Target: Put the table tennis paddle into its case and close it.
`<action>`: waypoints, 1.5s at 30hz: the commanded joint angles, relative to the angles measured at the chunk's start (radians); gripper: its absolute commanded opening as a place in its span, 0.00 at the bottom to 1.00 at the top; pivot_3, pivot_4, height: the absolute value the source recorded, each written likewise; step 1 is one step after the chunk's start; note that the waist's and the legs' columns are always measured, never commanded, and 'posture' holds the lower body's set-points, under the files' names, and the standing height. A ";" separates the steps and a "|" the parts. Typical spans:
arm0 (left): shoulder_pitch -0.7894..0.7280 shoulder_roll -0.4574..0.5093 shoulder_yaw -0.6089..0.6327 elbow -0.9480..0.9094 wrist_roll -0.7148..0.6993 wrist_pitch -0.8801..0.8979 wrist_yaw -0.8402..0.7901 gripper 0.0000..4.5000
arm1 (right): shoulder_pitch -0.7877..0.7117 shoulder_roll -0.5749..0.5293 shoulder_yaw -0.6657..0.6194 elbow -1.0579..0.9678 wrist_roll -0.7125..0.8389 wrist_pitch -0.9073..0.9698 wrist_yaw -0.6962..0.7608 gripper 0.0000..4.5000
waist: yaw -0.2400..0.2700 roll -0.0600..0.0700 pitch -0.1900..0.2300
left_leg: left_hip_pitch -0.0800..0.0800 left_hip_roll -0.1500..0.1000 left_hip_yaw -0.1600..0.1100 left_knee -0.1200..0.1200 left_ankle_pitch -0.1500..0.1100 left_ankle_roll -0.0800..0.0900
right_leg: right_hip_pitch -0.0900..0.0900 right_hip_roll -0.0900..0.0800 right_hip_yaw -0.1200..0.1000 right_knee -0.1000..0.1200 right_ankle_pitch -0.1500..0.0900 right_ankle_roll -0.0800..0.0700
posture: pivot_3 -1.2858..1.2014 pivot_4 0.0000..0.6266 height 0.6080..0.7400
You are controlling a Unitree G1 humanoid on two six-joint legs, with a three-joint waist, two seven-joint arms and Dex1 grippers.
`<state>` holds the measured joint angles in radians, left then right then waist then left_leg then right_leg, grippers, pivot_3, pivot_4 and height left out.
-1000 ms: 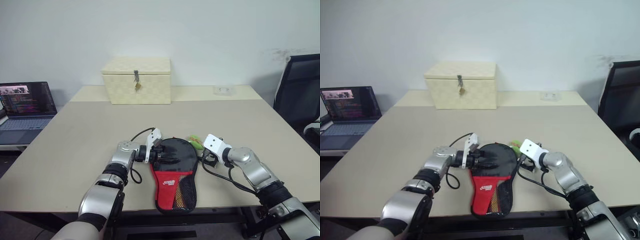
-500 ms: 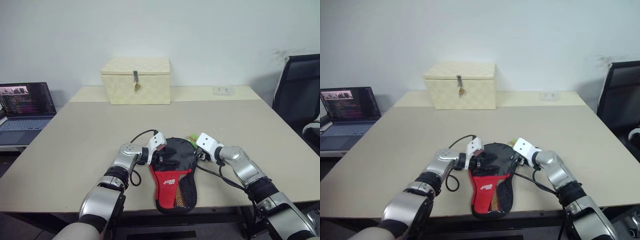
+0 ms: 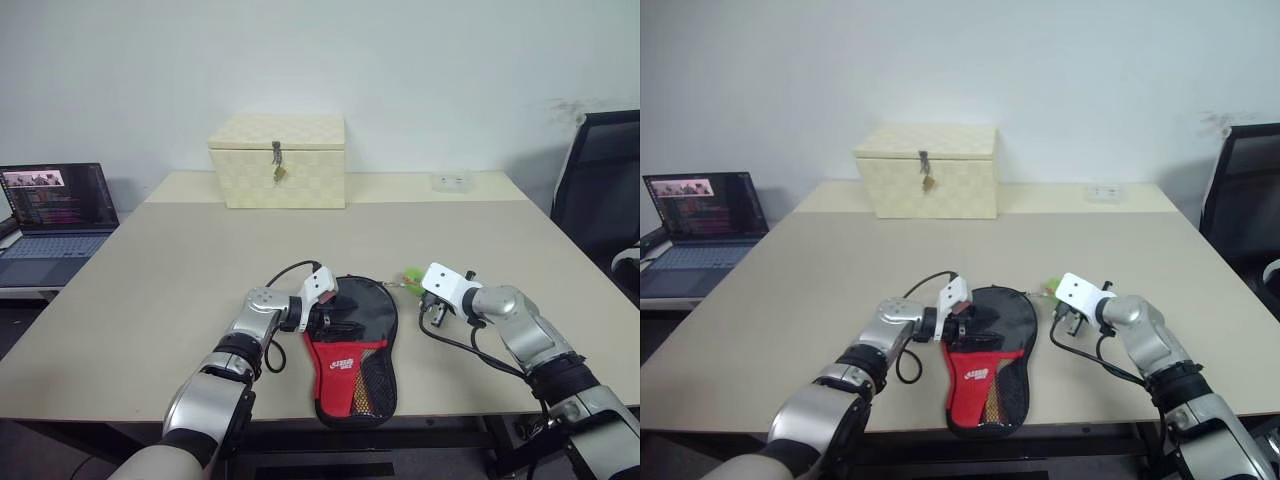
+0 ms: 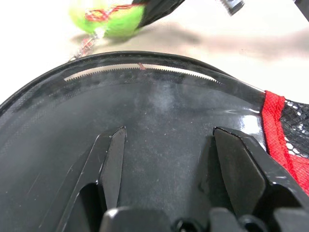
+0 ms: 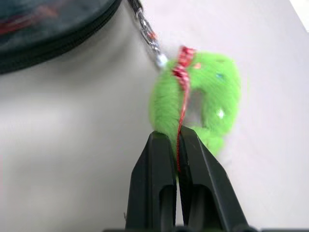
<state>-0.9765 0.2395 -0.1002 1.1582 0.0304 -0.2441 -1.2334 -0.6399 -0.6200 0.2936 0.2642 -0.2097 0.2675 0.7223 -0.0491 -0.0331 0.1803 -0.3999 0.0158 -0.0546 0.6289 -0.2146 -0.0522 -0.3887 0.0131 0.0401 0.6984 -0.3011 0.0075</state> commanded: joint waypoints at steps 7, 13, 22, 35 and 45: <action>0.001 -0.029 -0.015 0.038 0.015 0.021 -0.021 0.70 | 0.239 -0.220 -0.087 -0.485 0.084 0.147 0.217 0.01 | 0.017 0.000 0.000 | 0.000 -0.001 0.000 0.000 0.000 0.000 | 0.001 -0.001 -0.001 -0.001 -0.001 0.002 | 0.52 0.24 1.00; -0.004 -0.046 -0.020 0.053 0.030 0.020 -0.002 0.70 | 0.332 -0.278 -0.111 -0.703 0.152 0.276 0.287 0.01 | 0.017 0.000 0.000 | 0.001 -0.001 -0.001 0.000 0.000 0.000 | 0.002 -0.001 -0.001 -0.001 -0.001 0.002 | 0.52 0.24 1.00; -0.023 -0.067 -0.022 0.071 0.043 0.023 0.027 0.70 | 0.493 -0.429 -0.159 -0.980 0.310 0.395 0.419 0.01 | 0.022 0.000 -0.001 | 0.000 -0.002 -0.002 0.001 0.000 0.000 | 0.003 -0.002 -0.002 -0.002 -0.001 0.003 | 0.52 0.24 1.00; -0.067 -0.116 -0.014 0.107 0.056 0.022 0.110 0.70 | 0.652 -0.497 -0.216 -1.244 0.512 0.571 0.404 0.01 | 0.025 0.000 -0.001 | -0.001 -0.003 -0.002 0.000 -0.001 0.001 | 0.004 -0.002 -0.002 -0.008 -0.001 0.005 | 0.52 0.24 1.00; -0.094 -0.162 -0.028 0.129 0.089 0.013 0.145 0.70 | 0.668 -0.558 -0.204 -1.311 0.854 0.595 0.205 0.01 | 0.024 0.000 -0.001 | 0.001 -0.002 -0.001 0.001 -0.001 0.002 | 0.009 -0.002 -0.002 -0.016 0.002 0.009 | 0.52 0.24 1.00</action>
<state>-1.0663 0.0915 -0.1148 1.2679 0.1035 -0.2305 -1.0984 0.0308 -1.1584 0.0811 -1.0083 0.5569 0.8839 0.9549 -0.0249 -0.0328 0.1797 -0.3998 0.0134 -0.0558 0.6295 -0.2159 -0.0506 -0.3794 0.0105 0.0380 0.6819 -0.2991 0.0167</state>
